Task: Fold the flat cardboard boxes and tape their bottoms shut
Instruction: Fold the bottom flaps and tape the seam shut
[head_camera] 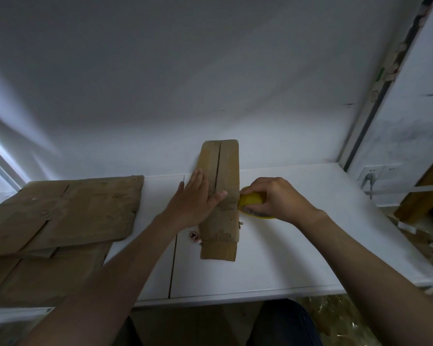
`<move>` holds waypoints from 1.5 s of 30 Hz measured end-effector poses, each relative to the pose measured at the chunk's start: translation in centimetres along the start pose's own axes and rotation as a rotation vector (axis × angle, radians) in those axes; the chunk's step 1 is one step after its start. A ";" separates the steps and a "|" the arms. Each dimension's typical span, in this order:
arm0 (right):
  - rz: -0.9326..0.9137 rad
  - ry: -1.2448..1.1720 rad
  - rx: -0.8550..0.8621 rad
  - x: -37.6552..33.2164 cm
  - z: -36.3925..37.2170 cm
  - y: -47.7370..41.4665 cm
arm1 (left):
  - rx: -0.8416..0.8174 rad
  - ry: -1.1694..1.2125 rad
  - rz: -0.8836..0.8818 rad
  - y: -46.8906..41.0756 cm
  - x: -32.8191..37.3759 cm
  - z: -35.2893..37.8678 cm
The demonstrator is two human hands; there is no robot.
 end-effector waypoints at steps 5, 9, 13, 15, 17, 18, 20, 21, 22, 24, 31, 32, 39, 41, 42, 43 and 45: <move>0.019 0.008 -0.051 0.4 0.2 0.2 | 0.094 0.242 -0.040 -1.1 -1.5 0.1; 0.075 0.014 -0.102 -0.6 -0.2 0.2 | 0.157 0.163 -0.014 -1.1 -1.5 0.5; 0.270 0.163 -0.021 -2.5 0.6 -1.4 | 0.170 0.197 -0.020 -1.1 -1.3 0.4; 0.240 0.298 0.013 -3.1 1.5 -2.2 | 0.190 0.288 -0.001 -0.9 -1.1 0.5; 0.195 0.373 0.001 -3.0 2.1 -2.6 | 0.243 0.421 0.029 -0.6 -1.2 0.5; 0.183 0.366 -0.006 -2.8 2.1 -2.7 | 0.262 0.495 0.027 -0.4 -1.5 0.7; 0.193 0.283 -0.030 -2.4 1.7 -2.6 | 0.269 0.622 -0.027 0.1 -2.6 1.4; 0.201 0.235 -0.044 -2.3 1.5 -2.6 | 0.279 0.672 -0.063 0.4 -3.2 1.9; 0.206 0.200 -0.055 -2.2 1.5 -2.6 | 0.296 0.738 -0.094 0.7 -3.7 2.5; 0.208 0.169 -0.060 -2.2 1.6 -2.6 | 0.355 0.953 -0.140 1.2 -4.5 3.7; 0.209 0.169 -0.025 -2.3 1.6 -2.7 | 0.795 1.046 -0.213 3.7 -4.8 4.3; 0.207 0.171 -0.019 -2.4 1.6 -2.7 | 0.845 0.981 -0.212 4.0 -4.3 4.0; 0.200 0.232 0.022 -2.9 1.7 -2.2 | 0.957 0.651 -0.217 5.0 -2.1 3.5; 0.186 0.278 0.049 -3.4 1.8 -2.2 | 0.910 0.519 -0.194 5.2 -1.0 3.4; 0.186 0.289 0.058 -3.7 1.8 -2.2 | 0.852 0.457 -0.179 5.2 -0.2 3.4; 0.194 0.289 0.067 -3.9 1.8 -2.2 | 0.770 0.397 -0.163 5.0 0.6 3.6; 0.239 0.277 0.078 -4.1 1.7 -2.1 | 0.605 0.299 -0.144 4.4 1.9 4.0</move>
Point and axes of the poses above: each hand's wrist, its own y-axis away from the middle knuckle, its own z-axis out of the palm, x = y × z, the point moved 4 cm from there along -y, towards the middle knuckle, and after that the axes turned 8 degrees about z, right-handed, at the moved point
